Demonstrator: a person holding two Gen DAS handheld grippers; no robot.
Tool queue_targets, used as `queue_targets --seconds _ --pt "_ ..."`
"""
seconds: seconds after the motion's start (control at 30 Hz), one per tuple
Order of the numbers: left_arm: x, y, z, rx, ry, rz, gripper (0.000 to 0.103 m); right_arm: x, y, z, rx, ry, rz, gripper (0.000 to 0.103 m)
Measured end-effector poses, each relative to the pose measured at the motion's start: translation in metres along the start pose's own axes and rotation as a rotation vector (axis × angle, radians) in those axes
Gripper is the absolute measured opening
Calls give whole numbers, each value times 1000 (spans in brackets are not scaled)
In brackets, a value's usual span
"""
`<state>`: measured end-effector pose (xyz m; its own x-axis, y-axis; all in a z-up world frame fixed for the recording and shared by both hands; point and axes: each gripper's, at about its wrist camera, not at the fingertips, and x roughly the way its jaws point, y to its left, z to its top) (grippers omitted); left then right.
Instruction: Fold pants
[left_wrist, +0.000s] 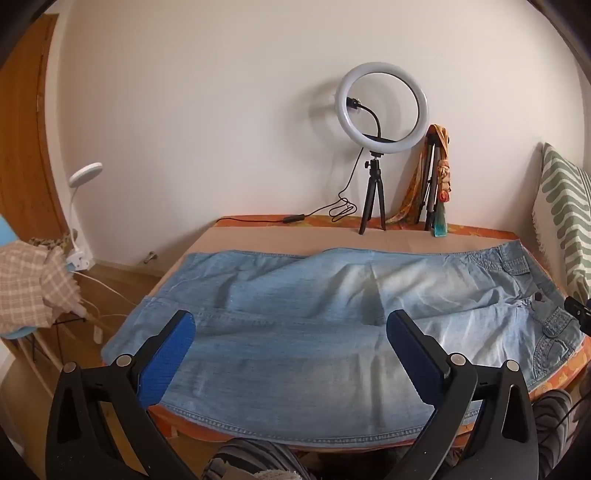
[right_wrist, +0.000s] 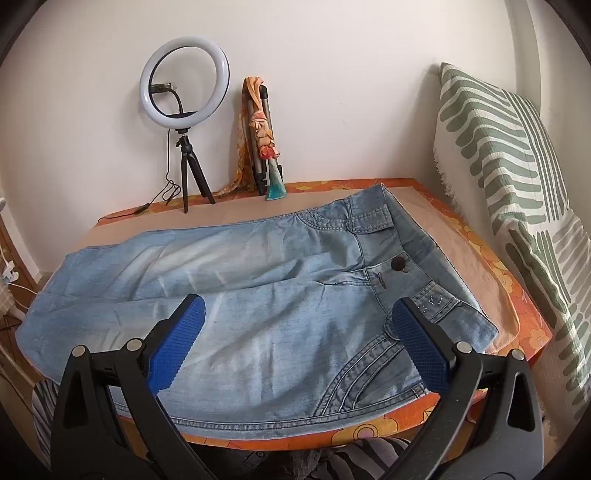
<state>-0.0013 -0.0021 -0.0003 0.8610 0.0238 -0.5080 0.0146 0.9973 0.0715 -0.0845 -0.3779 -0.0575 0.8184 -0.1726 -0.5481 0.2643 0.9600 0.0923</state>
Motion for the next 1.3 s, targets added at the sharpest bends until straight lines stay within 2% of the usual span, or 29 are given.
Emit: queue_targets --seconds 0.07,0.1,0.17,0.43,1.3 --pt "-1 -3 -1 4 2 12 103 0 1 -1 -11 -3 -8 103" --pt "5 -4 1 2 34 7 103 1 2 -1 -8 -3 -7 103" --pt "4 3 0 -37 23 -14 103 1 3 -1 -1 -2 -4 103" --pt "4 8 0 -42 12 11 103 -1 -3 2 8 -2 -5 103" --pt "4 14 0 -65 10 1 103 -6 -1 7 -8 -24 -47 103"
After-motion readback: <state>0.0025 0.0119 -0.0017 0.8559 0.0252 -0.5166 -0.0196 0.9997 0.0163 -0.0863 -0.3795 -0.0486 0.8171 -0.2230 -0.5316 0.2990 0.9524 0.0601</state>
